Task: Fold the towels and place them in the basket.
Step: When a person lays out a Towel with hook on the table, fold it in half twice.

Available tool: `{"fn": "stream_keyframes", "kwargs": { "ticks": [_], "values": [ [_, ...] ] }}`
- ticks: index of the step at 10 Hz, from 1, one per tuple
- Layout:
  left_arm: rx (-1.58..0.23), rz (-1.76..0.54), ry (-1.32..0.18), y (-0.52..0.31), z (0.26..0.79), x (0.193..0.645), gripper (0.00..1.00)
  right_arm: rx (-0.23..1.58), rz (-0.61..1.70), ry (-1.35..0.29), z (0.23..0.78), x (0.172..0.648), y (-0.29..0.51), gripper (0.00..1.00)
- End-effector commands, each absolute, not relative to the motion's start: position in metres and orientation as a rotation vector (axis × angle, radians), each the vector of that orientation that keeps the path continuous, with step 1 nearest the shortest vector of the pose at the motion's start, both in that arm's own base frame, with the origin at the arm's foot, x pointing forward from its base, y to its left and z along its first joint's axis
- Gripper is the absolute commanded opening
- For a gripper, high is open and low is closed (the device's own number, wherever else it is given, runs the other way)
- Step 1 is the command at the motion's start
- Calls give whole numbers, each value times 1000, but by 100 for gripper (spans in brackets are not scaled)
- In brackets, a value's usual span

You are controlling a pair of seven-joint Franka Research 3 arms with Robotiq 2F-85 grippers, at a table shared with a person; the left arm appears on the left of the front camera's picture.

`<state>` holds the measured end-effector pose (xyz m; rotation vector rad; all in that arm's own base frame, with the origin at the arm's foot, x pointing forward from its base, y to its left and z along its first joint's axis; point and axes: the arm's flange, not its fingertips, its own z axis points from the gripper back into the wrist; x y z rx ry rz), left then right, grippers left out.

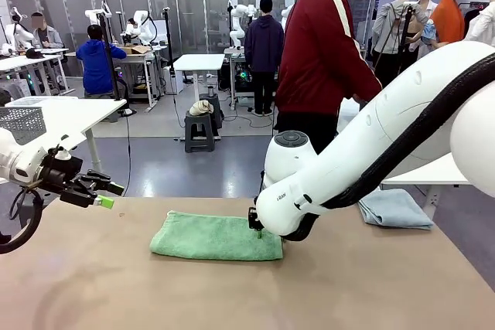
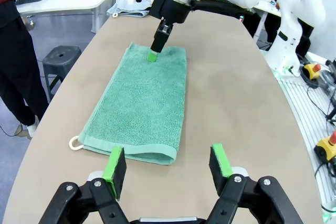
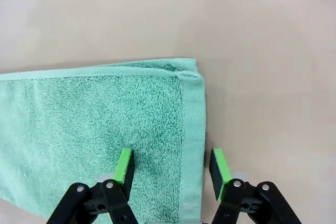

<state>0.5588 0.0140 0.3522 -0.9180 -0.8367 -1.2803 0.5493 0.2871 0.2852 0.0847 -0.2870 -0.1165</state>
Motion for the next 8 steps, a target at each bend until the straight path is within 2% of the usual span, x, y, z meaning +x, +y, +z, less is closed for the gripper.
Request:
{"fn": "stream_keyframes", "kwargs": {
  "ticks": [1,2,3,4,5,6,7,8],
  "values": [
    [-928,-1296,-833,15,354,562,81,52,-162,-304,283,553,295,73],
    [-928,-1296,-833,15,354,562,81,56,-153,-297,282,553,295,73],
    [-928,-1296,-833,15,354,562,81,52,-165,-284,282,554,295,54],
    [-928,-1296,-833,15,354,562,81,54,-166,-281,282,555,295,54],
    [-928,-1296,-833,15,354,562,81,35,-180,-282,282,555,294,35],
    [-928,-1296,-833,15,354,562,81,23,-190,-278,281,556,293,52],
    [-928,-1296,-833,15,354,562,81,12,-197,-281,280,556,292,16],
    [-928,-1296,-833,15,354,562,81,11,-199,-279,279,556,291,36]
  ]
}}
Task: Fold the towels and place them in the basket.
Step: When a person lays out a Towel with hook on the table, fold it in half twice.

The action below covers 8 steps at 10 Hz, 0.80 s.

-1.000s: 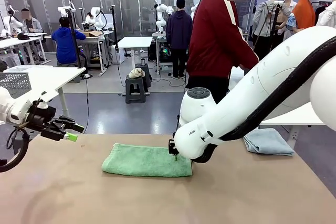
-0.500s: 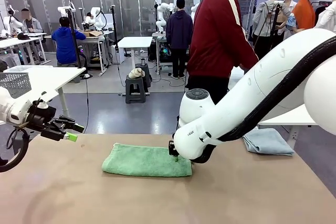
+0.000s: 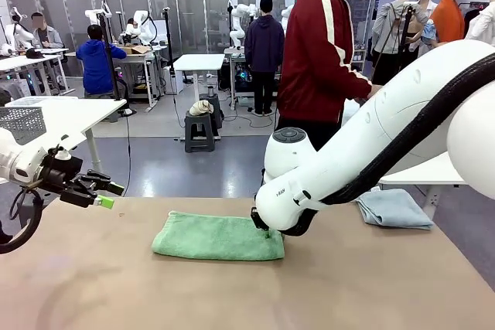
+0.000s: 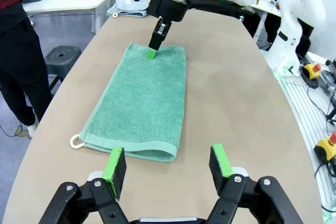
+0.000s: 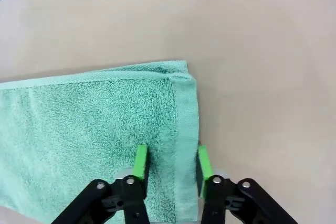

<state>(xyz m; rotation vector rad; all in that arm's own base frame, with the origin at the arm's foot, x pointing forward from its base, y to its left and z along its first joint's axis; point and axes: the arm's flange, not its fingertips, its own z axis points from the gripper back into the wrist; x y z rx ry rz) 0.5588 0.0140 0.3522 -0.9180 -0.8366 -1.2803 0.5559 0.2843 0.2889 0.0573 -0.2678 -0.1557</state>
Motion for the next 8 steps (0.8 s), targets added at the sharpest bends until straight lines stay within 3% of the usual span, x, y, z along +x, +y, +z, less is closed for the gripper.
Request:
{"fn": "stream_keyframes", "kwargs": {
  "ticks": [1,2,3,8],
  "values": [
    [-928,-1296,-833,15,354,562,81,10,-199,-272,278,556,290,0],
    [-928,-1296,-833,15,354,562,81,9,-197,-267,276,556,290,17],
    [-928,-1296,-833,15,354,562,81,7,-196,-265,275,556,290,0],
    [-928,-1296,-833,15,354,562,81,76,-85,-273,288,576,256,0]
  ]
}}
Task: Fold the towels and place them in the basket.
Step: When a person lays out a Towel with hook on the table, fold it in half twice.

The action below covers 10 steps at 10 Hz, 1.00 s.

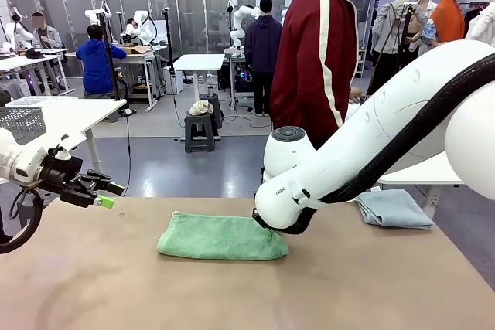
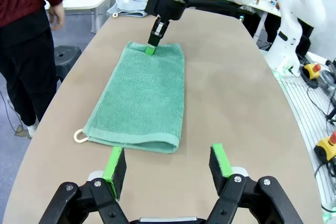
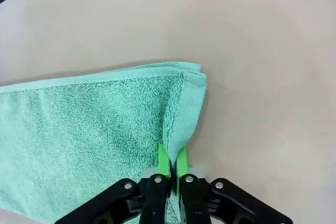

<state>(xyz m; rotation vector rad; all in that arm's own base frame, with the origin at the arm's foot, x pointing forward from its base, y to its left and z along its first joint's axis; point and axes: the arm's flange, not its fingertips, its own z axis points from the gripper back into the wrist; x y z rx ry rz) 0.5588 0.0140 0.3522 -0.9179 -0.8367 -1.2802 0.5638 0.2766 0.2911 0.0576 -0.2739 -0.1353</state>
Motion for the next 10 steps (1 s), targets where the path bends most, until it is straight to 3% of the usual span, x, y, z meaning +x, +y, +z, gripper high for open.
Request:
{"fn": "stream_keyframes", "kwargs": {
  "ticks": [1,5,10],
  "values": [
    [-928,-1296,-833,15,354,562,81,77,-65,-265,291,585,240,0],
    [-928,-1296,-833,15,354,562,81,76,-32,-255,311,583,235,0],
    [-928,-1296,-833,15,354,562,81,-26,6,-397,378,551,304,0]
  ]
}}
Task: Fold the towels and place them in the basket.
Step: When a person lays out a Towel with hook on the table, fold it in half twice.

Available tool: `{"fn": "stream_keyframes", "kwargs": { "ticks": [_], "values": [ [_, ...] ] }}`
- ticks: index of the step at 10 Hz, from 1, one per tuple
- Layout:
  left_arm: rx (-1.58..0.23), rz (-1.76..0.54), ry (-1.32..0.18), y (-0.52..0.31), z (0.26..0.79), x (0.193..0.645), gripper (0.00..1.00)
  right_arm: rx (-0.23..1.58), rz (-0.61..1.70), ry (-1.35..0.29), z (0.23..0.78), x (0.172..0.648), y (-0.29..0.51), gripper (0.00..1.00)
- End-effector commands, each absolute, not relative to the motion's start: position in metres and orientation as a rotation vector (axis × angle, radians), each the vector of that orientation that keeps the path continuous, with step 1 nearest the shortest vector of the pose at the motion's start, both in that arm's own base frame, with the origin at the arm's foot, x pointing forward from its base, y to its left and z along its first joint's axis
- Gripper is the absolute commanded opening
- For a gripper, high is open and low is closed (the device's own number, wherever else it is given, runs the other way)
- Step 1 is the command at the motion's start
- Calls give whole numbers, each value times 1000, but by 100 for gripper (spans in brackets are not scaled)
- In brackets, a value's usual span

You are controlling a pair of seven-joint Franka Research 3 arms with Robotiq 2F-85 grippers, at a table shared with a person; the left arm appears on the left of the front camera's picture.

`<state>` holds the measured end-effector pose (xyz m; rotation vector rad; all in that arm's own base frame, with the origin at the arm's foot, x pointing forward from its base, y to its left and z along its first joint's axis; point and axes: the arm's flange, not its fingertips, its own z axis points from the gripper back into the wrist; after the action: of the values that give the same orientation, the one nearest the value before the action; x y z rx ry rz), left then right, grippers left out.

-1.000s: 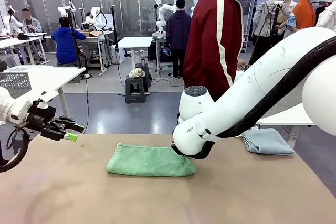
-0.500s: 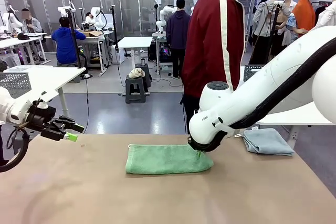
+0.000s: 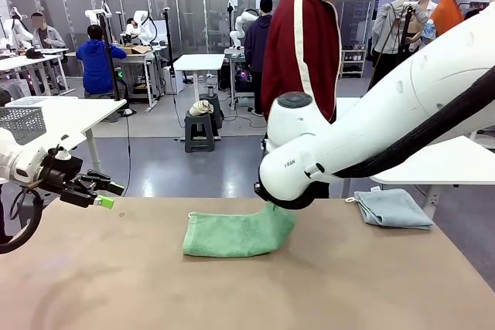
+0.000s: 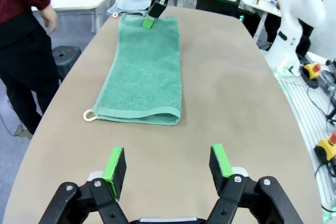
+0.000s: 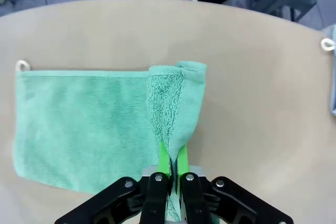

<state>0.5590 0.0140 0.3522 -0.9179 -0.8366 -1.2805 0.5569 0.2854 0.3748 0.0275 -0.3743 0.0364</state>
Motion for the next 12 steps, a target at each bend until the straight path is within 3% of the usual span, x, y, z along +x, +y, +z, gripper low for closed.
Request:
{"fn": "stream_keyframes", "kwargs": {
  "ticks": [1,6,12],
  "values": [
    [-928,-1296,-833,15,354,562,81,-33,-12,-394,387,544,324,0],
    [-928,-1296,-833,15,354,562,81,23,-144,-441,384,526,422,0],
    [-928,-1296,-833,15,354,562,81,164,-293,-384,344,536,455,0]
  ]
}}
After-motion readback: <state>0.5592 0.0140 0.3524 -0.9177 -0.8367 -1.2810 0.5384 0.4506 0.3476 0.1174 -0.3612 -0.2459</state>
